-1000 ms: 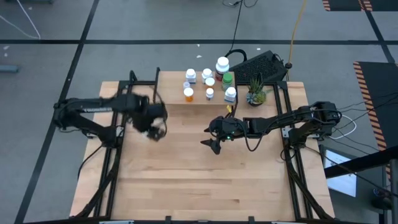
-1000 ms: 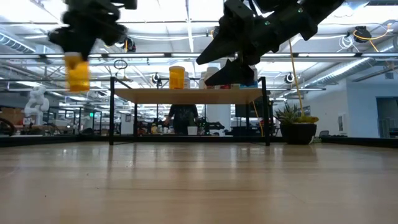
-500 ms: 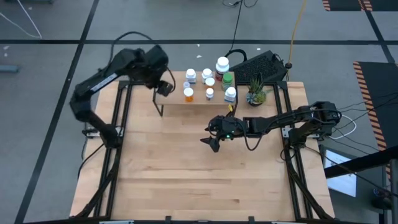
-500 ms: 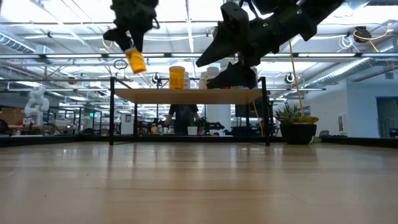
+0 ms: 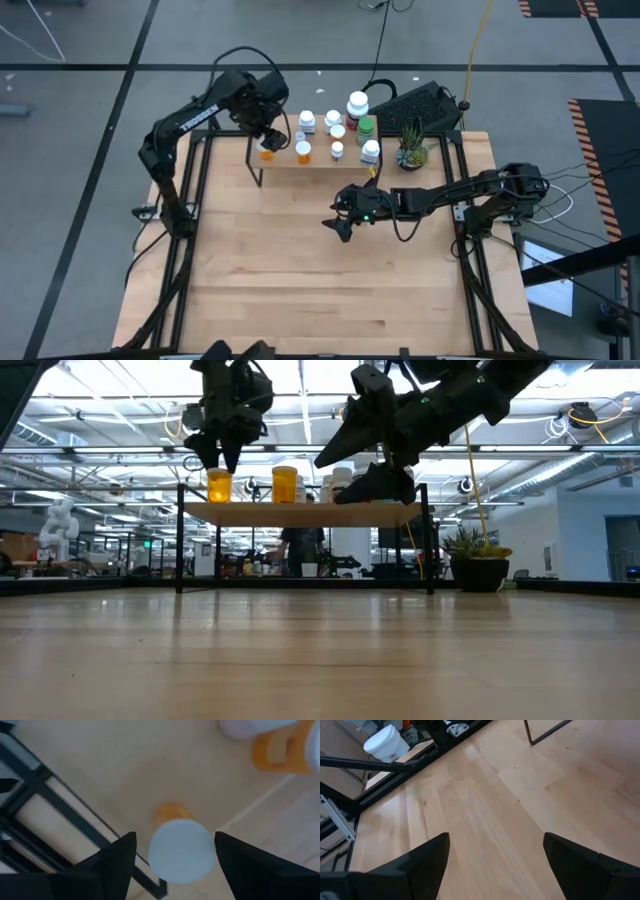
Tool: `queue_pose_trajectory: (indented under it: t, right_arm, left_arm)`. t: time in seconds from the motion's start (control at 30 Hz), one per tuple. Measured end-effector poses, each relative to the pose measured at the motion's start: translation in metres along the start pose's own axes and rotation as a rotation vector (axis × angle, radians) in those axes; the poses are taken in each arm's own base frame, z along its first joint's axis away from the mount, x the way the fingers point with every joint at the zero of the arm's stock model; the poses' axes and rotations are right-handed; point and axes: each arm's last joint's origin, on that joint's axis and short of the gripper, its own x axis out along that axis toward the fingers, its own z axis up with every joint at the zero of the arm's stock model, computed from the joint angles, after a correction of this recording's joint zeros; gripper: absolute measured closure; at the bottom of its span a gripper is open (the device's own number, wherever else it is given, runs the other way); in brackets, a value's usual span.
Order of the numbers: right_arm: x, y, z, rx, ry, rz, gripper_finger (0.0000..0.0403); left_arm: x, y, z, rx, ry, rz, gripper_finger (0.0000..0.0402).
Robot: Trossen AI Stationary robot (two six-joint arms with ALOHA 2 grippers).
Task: Pick and place medicine bottles onto shelf by color
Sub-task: Return to Home Position
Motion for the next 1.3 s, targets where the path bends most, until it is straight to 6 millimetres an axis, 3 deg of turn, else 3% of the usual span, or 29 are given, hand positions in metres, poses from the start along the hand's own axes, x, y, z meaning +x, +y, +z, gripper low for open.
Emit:
queue_pose_trajectory:
  t: [0.2, 0.4, 0.5, 0.57, 0.67, 0.73, 0.9, 1.03, 1.17, 1.3]
  right_arm:
    - [0.0, 0.0, 0.0, 0.001, 0.0, 0.0, 0.0085]
    - [0.0, 0.0, 0.001, -0.048, -0.009, 0.001, 0.0085]
    - [0.0, 0.004, 0.004, -0.132, -0.036, 0.054, 0.0085]
    - [-0.002, 0.013, 0.01, -0.177, -0.083, 0.184, 0.0086]
    - [-0.018, 0.032, 0.029, -0.197, -0.248, 0.394, 0.01]
    - [-0.035, 0.041, 0.04, -0.232, -0.342, 0.451, 0.0118]
    - [-0.073, 0.045, 0.048, -0.379, -0.345, 0.43, 0.0192]
    - [-0.106, 0.039, 0.045, -0.511, -0.239, 0.383, 0.0285]
    - [-0.142, 0.029, 0.043, -0.538, -0.191, 0.318, 0.0382]
    - [-0.174, 0.023, 0.048, -0.6, -0.281, 0.281, 0.0392]
  left_arm:
    - [-0.005, 0.0, 0.001, 0.006, -0.054, 0.008, 0.0108]
    - [-0.033, -0.004, -0.015, 0.035, -0.186, -0.013, 0.0086]
    - [-0.059, -0.013, -0.028, 0.077, -0.352, -0.027, 0.0084]
    - [-0.082, -0.023, -0.039, 0.114, -0.509, -0.046, 0.0091]
    - [-0.11, -0.041, -0.06, 0.202, -0.77, -0.121, 0.0117]
    - [-0.117, -0.051, -0.075, 0.26, -0.903, -0.179, 0.0139]
    - [-0.095, -0.066, -0.115, 0.406, -1.033, -0.362, 0.0216]
    - [-0.054, -0.069, -0.146, 0.473, -1.042, -0.479, 0.03]
    - [-0.012, -0.062, -0.172, 0.498, -1.059, -0.533, 0.038]
    - [0.024, -0.056, -0.193, 0.574, -1.116, -0.64, 0.0388]
